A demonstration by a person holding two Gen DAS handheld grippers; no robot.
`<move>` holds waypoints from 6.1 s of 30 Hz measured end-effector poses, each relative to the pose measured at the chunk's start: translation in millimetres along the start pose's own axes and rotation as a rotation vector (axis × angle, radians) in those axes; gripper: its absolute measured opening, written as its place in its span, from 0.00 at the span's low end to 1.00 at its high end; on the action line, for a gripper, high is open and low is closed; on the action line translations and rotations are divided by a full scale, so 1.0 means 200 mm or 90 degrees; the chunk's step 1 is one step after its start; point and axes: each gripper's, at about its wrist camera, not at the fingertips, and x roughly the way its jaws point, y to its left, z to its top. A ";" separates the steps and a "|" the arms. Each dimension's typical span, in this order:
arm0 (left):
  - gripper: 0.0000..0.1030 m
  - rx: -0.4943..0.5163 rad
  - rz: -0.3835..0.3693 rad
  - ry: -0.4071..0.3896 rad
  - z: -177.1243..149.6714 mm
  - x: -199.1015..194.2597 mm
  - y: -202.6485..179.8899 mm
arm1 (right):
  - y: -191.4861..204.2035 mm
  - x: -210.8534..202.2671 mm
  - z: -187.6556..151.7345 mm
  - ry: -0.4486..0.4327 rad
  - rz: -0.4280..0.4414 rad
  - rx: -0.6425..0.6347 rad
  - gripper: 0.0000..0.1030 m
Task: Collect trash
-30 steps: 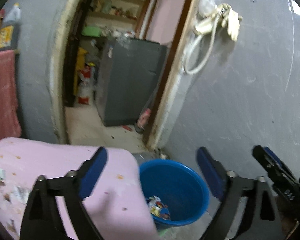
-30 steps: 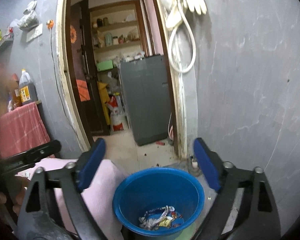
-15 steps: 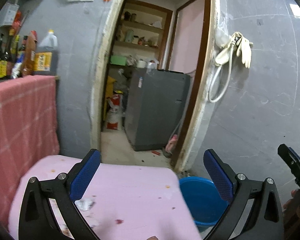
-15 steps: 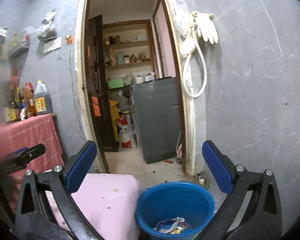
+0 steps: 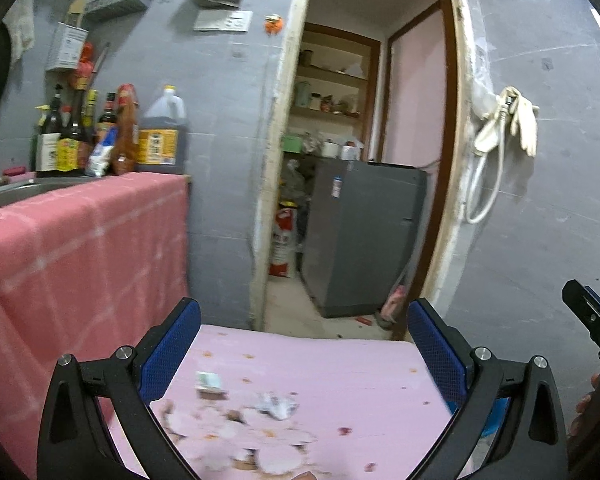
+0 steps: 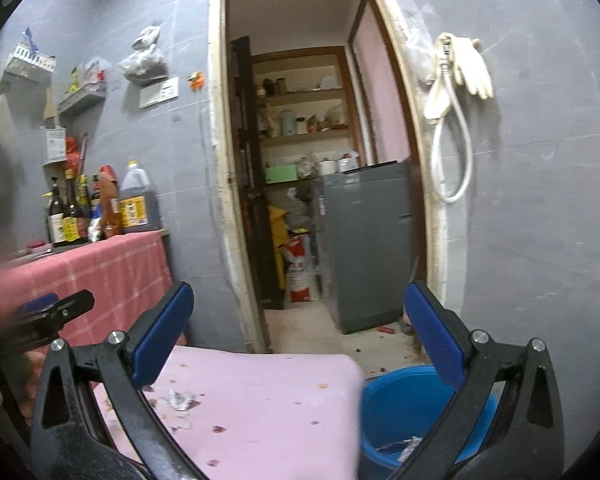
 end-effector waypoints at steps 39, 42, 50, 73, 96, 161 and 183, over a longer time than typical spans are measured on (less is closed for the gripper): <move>0.81 -0.049 0.076 0.296 -0.54 0.60 0.71 | 0.63 0.97 -0.82 0.490 0.223 -0.104 0.74; 0.79 -0.049 0.065 0.308 -0.53 0.63 0.70 | 0.66 1.02 -0.86 0.517 0.234 -0.109 0.69; 0.79 -0.050 0.040 0.334 -0.55 0.74 0.68 | 0.59 1.12 -0.86 0.549 0.249 -0.051 0.33; 0.40 0.058 0.072 0.416 -0.63 0.95 0.52 | 0.46 1.04 -0.84 0.540 0.245 -0.022 0.18; 0.34 -0.049 -0.011 0.291 -0.50 0.58 0.27 | 0.25 0.65 -0.60 0.346 0.186 0.009 0.16; 0.35 0.042 -0.279 0.275 -0.41 0.95 -1.15 | -0.96 0.35 -0.39 0.213 -0.102 0.095 0.20; 0.49 -0.003 -0.252 0.267 -0.37 1.00 -1.10 | -1.01 0.39 -0.41 0.225 -0.100 0.117 0.44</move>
